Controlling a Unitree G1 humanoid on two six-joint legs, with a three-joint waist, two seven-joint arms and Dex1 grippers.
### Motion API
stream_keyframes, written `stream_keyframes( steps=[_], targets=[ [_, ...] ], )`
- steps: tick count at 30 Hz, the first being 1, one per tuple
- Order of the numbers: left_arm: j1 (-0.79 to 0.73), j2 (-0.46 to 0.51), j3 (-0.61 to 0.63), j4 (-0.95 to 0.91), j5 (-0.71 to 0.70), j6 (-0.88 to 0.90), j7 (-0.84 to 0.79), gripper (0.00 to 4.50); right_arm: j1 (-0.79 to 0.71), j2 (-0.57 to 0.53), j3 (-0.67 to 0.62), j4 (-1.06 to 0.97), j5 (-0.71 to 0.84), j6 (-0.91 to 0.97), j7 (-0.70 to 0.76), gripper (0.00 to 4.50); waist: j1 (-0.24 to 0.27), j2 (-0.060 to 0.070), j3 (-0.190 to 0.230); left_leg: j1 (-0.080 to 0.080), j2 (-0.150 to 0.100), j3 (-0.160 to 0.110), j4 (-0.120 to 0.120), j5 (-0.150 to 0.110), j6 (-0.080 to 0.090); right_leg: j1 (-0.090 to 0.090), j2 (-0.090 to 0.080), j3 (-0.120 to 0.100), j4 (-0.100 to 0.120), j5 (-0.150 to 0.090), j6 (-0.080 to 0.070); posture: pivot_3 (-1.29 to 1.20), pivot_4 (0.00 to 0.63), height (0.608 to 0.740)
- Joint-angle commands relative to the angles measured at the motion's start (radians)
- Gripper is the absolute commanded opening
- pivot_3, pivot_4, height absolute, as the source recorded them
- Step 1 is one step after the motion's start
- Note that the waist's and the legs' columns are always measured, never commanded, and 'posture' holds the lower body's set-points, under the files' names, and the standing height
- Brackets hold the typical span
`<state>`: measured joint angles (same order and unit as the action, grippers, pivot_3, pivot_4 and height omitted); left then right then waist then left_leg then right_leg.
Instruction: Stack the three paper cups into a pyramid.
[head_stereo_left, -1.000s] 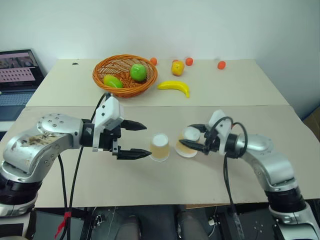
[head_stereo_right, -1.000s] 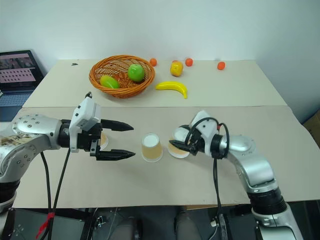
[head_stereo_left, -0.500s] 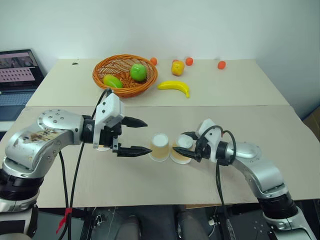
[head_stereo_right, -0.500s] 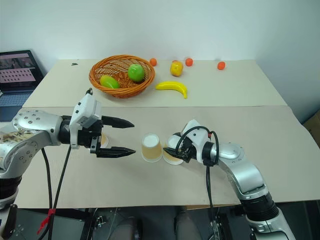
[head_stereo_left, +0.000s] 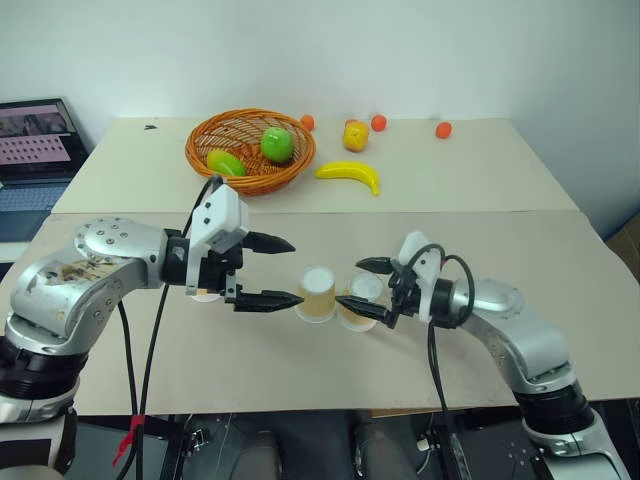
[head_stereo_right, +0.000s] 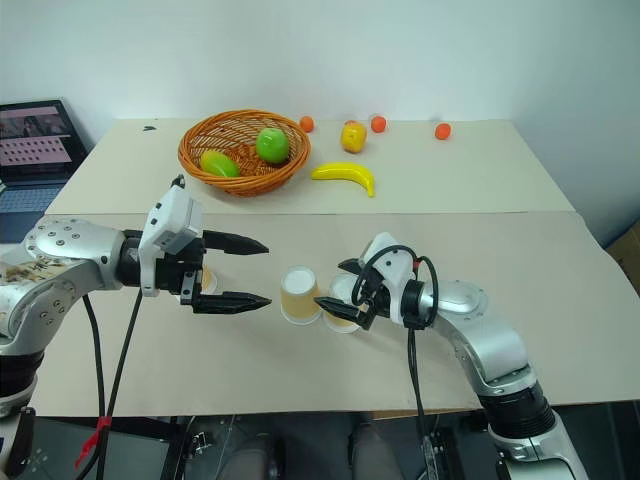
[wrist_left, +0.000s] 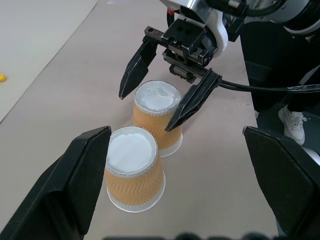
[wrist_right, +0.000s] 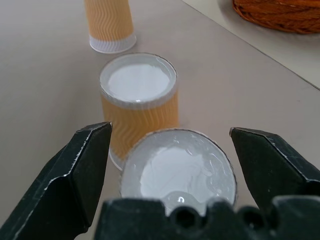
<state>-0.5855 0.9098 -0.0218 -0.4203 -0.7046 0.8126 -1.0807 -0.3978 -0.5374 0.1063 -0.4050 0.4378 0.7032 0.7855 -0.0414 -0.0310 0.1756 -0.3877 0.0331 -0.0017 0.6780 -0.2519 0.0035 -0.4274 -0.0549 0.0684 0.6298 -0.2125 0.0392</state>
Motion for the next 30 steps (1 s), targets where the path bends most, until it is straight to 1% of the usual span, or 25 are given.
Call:
stream_keyframes(
  steps=[1, 3, 4, 7, 8, 10, 12, 15, 17, 18, 20, 22, 23, 24, 27, 30],
  targets=[
    [-0.02, -0.004, 0.004, -0.011, 0.009, -0.019, 0.0, 4.5, -0.051, -0.014, -0.117, -0.111, 0.164, 0.107, -0.001, 4.44, 0.0, 0.0, 0.0, 0.0, 0.0, 0.0, 0.0, 0.0, 0.0, 0.0, 0.0, 0.0, 0.0, 0.0, 0.0, 0.0, 0.15, 0.737],
    [-0.02, -0.006, 0.006, -0.008, 0.009, -0.019, -0.001, 4.5, -0.083, -0.035, -0.2, -0.137, 0.288, 0.199, -0.011, 4.44, 0.001, 0.0, 0.0, 0.0, 0.0, 0.0, 0.0, 0.0, 0.0, 0.0, 0.0, 0.0, 0.0, 0.0, 0.0, 0.0, 0.15, 0.737],
    [-0.019, -0.006, 0.008, -0.006, 0.008, -0.018, -0.001, 4.5, -0.095, -0.054, -0.231, -0.146, 0.326, 0.228, -0.012, 4.44, 0.001, 0.0, 0.0, 0.0, 0.0, 0.0, 0.0, 0.0, 0.0, 0.0, 0.0, 0.0, 0.0, 0.0, 0.0, 0.0, 0.15, 0.737],
    [-0.011, -0.001, 0.022, 0.005, 0.01, -0.021, 0.001, 4.5, -0.128, -0.13, -0.302, -0.139, 0.385, 0.27, -0.003, 4.44, 0.002, 0.0, 0.0, 0.0, 0.0, 0.0, 0.0, 0.0, 0.0, 0.0, 0.0, 0.0, 0.0, 0.0, 0.0, 0.0, 0.15, 0.737],
    [-0.013, -0.005, 0.036, 0.012, 0.007, -0.019, 0.012, 4.5, -0.138, -0.165, -0.314, -0.132, 0.383, 0.268, 0.006, 4.44, 0.002, 0.0, 0.0, 0.0, 0.0, 0.0, 0.0, 0.0, 0.0, 0.0, 0.0, 0.0, 0.0, 0.0, 0.0, 0.0, 0.15, 0.737],
    [-0.02, -0.005, 0.063, 0.026, -0.003, -0.007, 0.031, 4.5, -0.151, -0.21, -0.318, -0.118, 0.376, 0.266, 0.016, 4.44, 0.002, 0.0, 0.0, 0.0, 0.0, 0.0, 0.0, 0.0, 0.0, 0.0, 0.0, 0.0, 0.0, 0.0, 0.0, 0.0, 0.15, 0.737],
    [-0.02, 0.004, 0.107, 0.048, -0.011, -0.002, 0.052, 4.5, -0.153, -0.252, -0.295, -0.103, 0.357, 0.246, 0.033, 4.44, 0.0, -0.001, 0.0, 0.0, 0.0, 0.0, 0.0, 0.0, 0.0, 0.0, 0.0, 0.0, -0.001, 0.0, 0.0, 0.0, 0.15, 0.737],
    [0.005, 0.033, 0.175, 0.071, -0.022, 0.012, 0.069, 4.5, -0.152, -0.281, -0.268, -0.074, 0.321, 0.206, 0.048, 4.44, -0.004, -0.001, 0.0, 0.0, 0.0, 0.0, 0.0, 0.0, 0.0, 0.0, 0.0, 0.0, 0.0, 0.0, 0.0, 0.0, 0.15, 0.737],
    [0.064, 0.081, 0.247, 0.063, -0.022, 0.023, 0.061, 4.5, -0.162, -0.293, -0.254, -0.038, 0.3, 0.181, 0.072, 4.44, -0.007, -0.001, 0.0, 0.0, 0.001, 0.0, 0.0, 0.0, 0.0, 0.0, 0.0, 0.0, 0.0, 0.0, 0.0, 0.0, 0.15, 0.737],
    [0.102, 0.097, 0.303, 0.056, -0.042, 0.047, 0.067, 4.5, -0.174, -0.295, -0.244, -0.015, 0.291, 0.167, 0.086, 4.44, -0.008, -0.001, 0.0, 0.0, 0.001, 0.0, 0.0, 0.0, 0.0, 0.0, 0.0, 0.0, 0.0, 0.0, 0.0, 0.0, 0.15, 0.737],
    [0.159, 0.104, 0.382, 0.054, -0.068, 0.078, 0.089, 4.5, -0.193, -0.296, -0.229, 0.013, 0.286, 0.15, 0.11, 4.44, -0.007, -0.001, 0.0, 0.0, 0.001, 0.0, -0.001, 0.0, 0.0, -0.001, 0.0, 0.0, -0.001, 0.0, 0.0, 0.0, 0.15, 0.737],
    [0.252, 0.049, 0.487, 0.065, -0.036, 0.042, 0.163, 4.5, -0.217, -0.307, -0.213, 0.045, 0.285, 0.139, 0.156, 4.44, -0.003, -0.001, 0.0, 0.0, 0.001, 0.0, -0.001, 0.0, 0.0, -0.001, 0.0, 0.0, -0.001, 0.0, 0.0, 0.0, 0.15, 0.737],
    [0.317, 0.043, 0.514, 0.061, 0.023, -0.007, 0.184, 4.5, -0.223, -0.322, -0.206, 0.058, 0.284, 0.133, 0.187, 4.44, -0.002, 0.0, 0.001, 0.0, 0.0, 0.001, -0.001, 0.0, 0.0, -0.001, -0.001, 0.0, -0.001, 0.0, 0.0, 0.0, 0.15, 0.737],
    [0.36, 0.038, 0.533, 0.048, 0.054, -0.032, 0.199, 4.5, -0.225, -0.337, -0.199, 0.069, 0.28, 0.129, 0.212, 4.44, -0.002, 0.0, 0.001, 0.001, 0.0, 0.001, -0.001, 0.0, 0.0, -0.001, -0.001, 0.0, -0.001, 0.0, 0.0, 0.0, 0.15, 0.737],
    [0.446, -0.046, 0.617, 0.032, 0.075, -0.068, 0.3, 4.5, -0.226, -0.38, -0.175, 0.086, 0.274, 0.121, 0.285, 4.44, 0.005, -0.002, 0.001, 0.0, 0.001, 0.001, -0.001, 0.0, 0.0, -0.001, -0.001, 0.0, -0.001, 0.0, 0.0, 0.0, 0.15, 0.737],
    [0.541, -0.097, 0.638, 0.013, 0.121, -0.132, 0.328, 4.5, -0.23, -0.388, -0.164, 0.095, 0.276, 0.117, 0.318, 4.44, 0.008, -0.004, 0.001, 0.0, 0.001, 0.0, -0.001, 0.0, 0.0, 0.0, -0.002, -0.001, -0.002, 0.0, -0.001, 0.0, 0.15, 0.737]
  ],
)
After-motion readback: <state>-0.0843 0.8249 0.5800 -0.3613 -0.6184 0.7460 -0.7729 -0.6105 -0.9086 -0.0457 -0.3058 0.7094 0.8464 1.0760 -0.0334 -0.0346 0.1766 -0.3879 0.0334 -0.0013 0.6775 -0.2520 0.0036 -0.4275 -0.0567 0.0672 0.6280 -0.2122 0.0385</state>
